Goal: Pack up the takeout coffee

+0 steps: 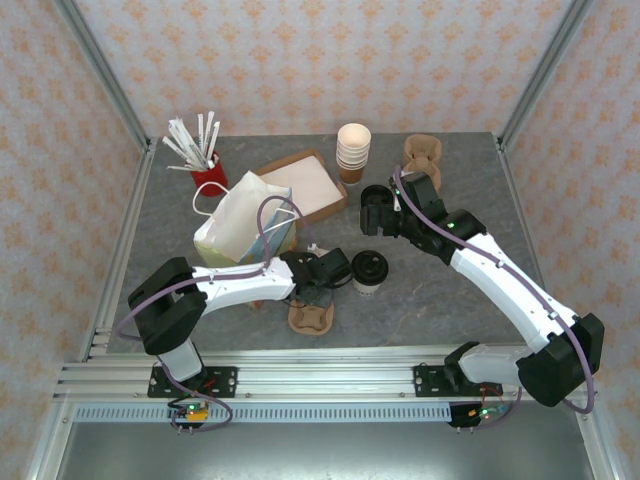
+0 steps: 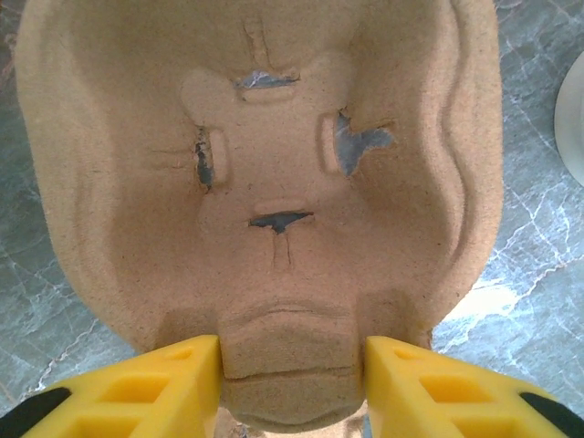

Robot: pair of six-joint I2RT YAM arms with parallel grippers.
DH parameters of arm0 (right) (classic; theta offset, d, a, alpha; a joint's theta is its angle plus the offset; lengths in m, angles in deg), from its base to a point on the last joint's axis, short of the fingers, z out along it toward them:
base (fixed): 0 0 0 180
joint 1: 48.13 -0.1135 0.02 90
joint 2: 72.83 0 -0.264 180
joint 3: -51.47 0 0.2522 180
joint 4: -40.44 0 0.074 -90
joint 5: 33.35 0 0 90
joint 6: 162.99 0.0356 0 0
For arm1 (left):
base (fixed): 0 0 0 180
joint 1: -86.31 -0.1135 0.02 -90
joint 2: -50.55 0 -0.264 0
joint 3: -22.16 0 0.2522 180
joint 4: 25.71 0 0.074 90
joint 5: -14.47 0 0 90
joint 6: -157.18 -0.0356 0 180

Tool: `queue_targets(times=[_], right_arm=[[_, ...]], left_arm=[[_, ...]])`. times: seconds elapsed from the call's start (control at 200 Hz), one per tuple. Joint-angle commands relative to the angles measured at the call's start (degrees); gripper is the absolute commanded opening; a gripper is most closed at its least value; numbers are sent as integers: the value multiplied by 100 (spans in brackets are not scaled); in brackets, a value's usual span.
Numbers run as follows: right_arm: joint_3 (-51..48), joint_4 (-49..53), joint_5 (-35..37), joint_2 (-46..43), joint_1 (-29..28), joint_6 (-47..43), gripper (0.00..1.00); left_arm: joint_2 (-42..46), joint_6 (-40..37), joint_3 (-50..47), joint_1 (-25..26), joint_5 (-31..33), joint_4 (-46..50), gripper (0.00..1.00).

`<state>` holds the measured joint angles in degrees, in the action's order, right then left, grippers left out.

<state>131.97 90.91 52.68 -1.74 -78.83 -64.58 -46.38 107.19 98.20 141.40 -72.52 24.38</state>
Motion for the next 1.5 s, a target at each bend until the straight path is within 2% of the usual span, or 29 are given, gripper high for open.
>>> queue_targets(times=[0.0,0.32,0.576,0.846,1.036,1.261,1.361,1.496], right_arm=[[-13,-69,23,-33,27,82,100],[22,-41,38,-43,21,77,100],[101,-2,-3,-111,23,88,100],[425,87,-149,-149,29,89,100],[823,287,198,-112,50,-16,99],[1056,383,223,-152,363,98,100],[1090,261,-140,-163,363,70,100],[1137,-137,-1180,-100,325,74,97]], left_arm=[[-100,143,-27,-23,-28,-39,42],[259,-84,47,53,37,188,33],[1040,-900,442,394,174,1225,32],[2010,-1858,1118,458,-507,2191,31],[2129,-2414,2224,456,-925,2554,30],[1425,-2936,4417,412,-1437,3033,30],[1150,-3034,5454,129,-1105,3626,30],[1146,-3105,6283,-710,-705,4276,30]])
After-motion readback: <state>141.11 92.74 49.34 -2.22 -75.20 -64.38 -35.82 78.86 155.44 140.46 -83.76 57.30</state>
